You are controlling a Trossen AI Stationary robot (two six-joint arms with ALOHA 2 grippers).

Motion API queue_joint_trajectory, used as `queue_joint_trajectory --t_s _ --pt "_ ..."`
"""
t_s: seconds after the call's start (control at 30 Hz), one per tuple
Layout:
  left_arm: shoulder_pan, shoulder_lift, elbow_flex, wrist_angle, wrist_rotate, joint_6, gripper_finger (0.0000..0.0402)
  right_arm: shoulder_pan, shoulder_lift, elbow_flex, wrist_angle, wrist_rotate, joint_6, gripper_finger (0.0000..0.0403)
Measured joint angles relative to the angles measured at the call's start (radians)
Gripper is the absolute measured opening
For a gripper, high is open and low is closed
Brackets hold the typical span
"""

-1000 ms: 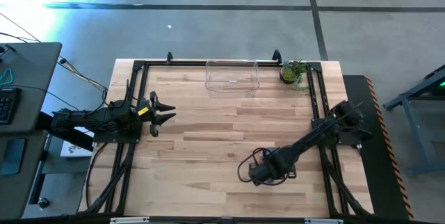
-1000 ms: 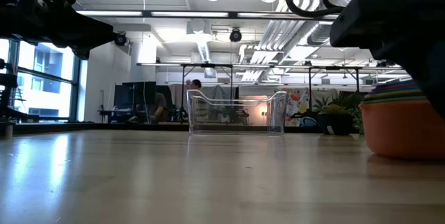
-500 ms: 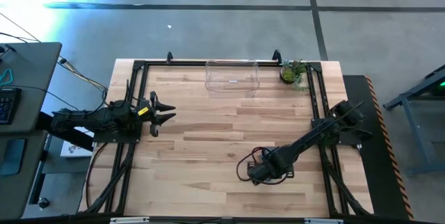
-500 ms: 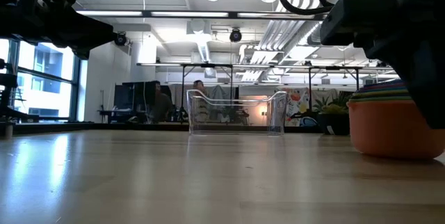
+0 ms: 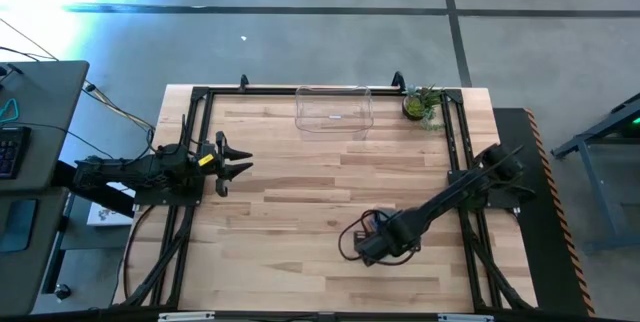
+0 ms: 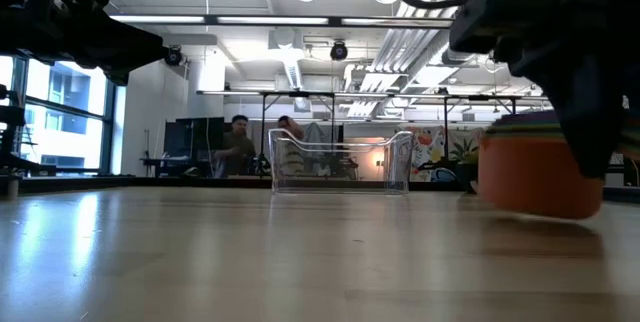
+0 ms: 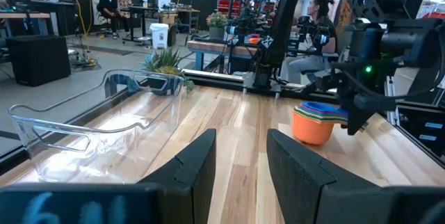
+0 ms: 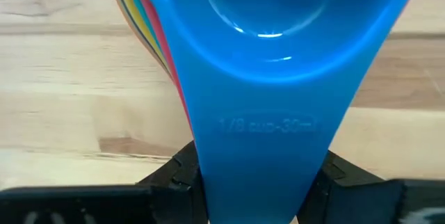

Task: Nest measuring cups in basket
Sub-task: Put the stacked measuring cups into the transparent bin

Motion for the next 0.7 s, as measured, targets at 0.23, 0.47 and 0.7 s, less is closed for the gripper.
queue_joint_trajectory --t_s 0.23,0.47,0.7 --pt "0.000 0.000 0.000 0.000 0.000 0.000 0.0117 -0.008 -0.034 0.000 -0.040 0.015 -0.067 0.0126" --pt "0.000 0.000 0.000 0.001 0.000 0.000 0.0117 -0.052 -0.064 0.000 -0.064 0.007 -0.194 0.0126" --pt "0.000 0.000 0.000 0.000 0.000 0.000 0.0117 -0.118 -0.106 0.000 -0.103 0.004 -0.353 0.0126"
